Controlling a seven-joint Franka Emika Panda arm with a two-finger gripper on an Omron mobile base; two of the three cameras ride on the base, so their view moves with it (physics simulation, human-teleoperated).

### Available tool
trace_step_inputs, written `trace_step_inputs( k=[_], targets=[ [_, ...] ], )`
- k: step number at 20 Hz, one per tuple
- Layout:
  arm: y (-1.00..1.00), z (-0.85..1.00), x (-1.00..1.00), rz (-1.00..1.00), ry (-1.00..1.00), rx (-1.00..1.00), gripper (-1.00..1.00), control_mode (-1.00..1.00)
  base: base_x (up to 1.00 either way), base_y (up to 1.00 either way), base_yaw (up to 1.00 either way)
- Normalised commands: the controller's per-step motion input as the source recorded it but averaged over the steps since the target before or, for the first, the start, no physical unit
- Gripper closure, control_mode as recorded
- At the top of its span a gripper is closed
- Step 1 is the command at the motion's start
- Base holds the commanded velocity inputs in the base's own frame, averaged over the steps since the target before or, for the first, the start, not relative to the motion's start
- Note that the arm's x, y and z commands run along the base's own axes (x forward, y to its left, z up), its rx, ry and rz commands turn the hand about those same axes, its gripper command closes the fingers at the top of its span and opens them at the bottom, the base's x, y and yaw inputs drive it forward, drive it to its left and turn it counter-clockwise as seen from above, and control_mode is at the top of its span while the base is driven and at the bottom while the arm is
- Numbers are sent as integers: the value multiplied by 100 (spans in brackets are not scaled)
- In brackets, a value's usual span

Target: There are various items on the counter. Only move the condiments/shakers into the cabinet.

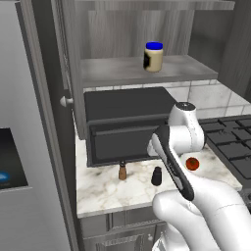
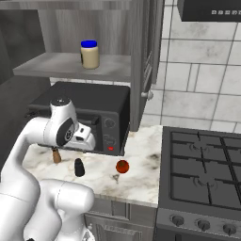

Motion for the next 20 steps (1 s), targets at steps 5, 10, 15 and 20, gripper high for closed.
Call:
trace_step_inputs(
  k=[5, 10, 15, 20],
  targets=[
    [4, -65, 0, 0, 28, -10, -100, -100, 0, 0, 0],
    [0, -20, 8, 0, 0, -1, -100, -100, 0, 0, 0],
    [5, -16, 21, 0, -4, 0, -100, -100, 0, 0, 0],
    [6, -21, 6, 0, -6, 2, -100, -100, 0, 0, 0]
  ],
)
